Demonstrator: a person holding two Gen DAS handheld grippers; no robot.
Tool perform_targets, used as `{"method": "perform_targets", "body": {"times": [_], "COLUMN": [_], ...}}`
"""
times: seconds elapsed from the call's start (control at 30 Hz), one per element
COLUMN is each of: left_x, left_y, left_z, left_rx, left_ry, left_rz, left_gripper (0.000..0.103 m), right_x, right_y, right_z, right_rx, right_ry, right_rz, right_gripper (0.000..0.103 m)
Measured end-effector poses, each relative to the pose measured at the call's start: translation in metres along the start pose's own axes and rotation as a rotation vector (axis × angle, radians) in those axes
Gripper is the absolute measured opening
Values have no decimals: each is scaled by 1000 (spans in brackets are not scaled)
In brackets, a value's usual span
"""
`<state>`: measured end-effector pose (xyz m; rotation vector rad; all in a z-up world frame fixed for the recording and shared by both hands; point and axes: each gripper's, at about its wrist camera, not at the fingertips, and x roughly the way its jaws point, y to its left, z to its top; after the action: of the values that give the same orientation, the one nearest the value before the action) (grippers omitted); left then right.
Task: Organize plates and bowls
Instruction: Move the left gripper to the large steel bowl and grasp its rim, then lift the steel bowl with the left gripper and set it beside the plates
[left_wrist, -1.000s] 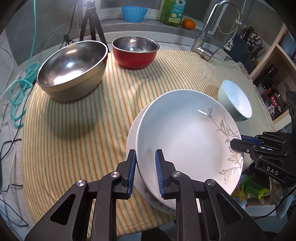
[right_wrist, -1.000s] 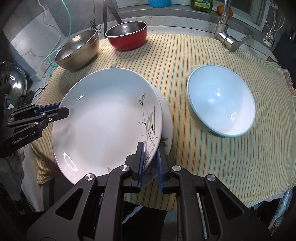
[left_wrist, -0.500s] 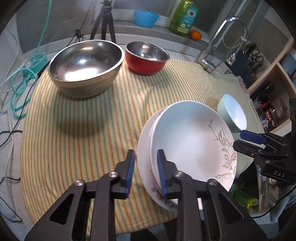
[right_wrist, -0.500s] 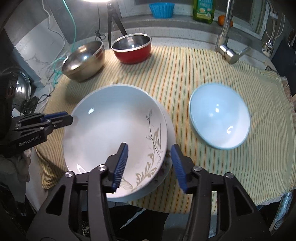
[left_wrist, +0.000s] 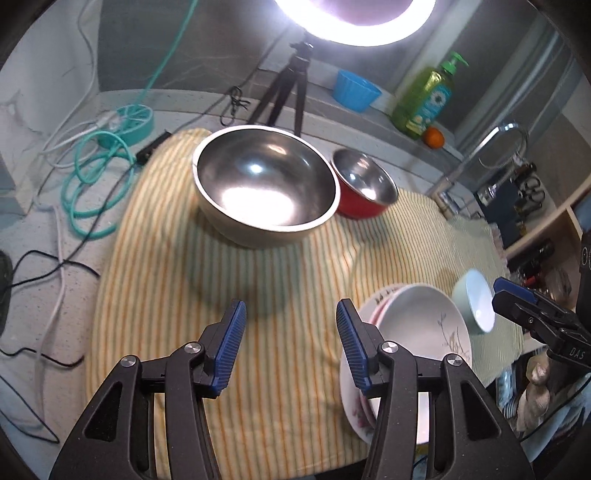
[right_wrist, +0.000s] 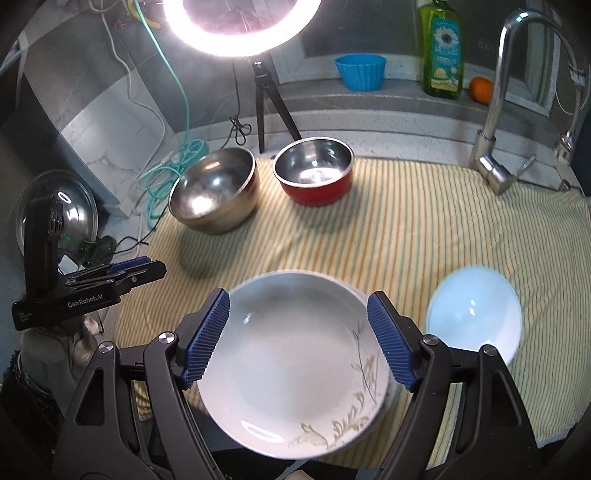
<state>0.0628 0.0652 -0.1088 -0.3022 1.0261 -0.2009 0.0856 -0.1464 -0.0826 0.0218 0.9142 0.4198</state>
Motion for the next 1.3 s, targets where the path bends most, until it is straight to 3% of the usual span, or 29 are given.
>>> {"method": "perform_targets", "body": {"times": [0.27, 0.5, 0.77, 0.9, 1.1, 1.3], "left_x": [-2, 13, 49, 57, 69, 77], "left_y": [35, 56, 80, 86, 88, 88], "left_z": [34, 65, 81, 87, 93, 96], "left_rx": [-83, -113, -203, -231, -239, -231], "left_ry": [-59, -72, -11, 1, 21, 43], "left_rz": [-5, -2, -16, -31, -37, -40], "left_gripper": [50, 47, 37, 36, 28, 22], "right_x": [19, 52, 106, 129, 155, 171], "right_y": [15, 20, 21, 15, 10, 18], "right_z": [34, 62, 85, 92, 99, 101], "right_rx": [6, 49, 122, 182, 234, 209], "right_ry": [-27, 12, 100, 132, 173, 213], "right_rz": [52, 118, 181, 218, 240, 250], "right_gripper": [80, 77, 52, 47, 37, 17]}}
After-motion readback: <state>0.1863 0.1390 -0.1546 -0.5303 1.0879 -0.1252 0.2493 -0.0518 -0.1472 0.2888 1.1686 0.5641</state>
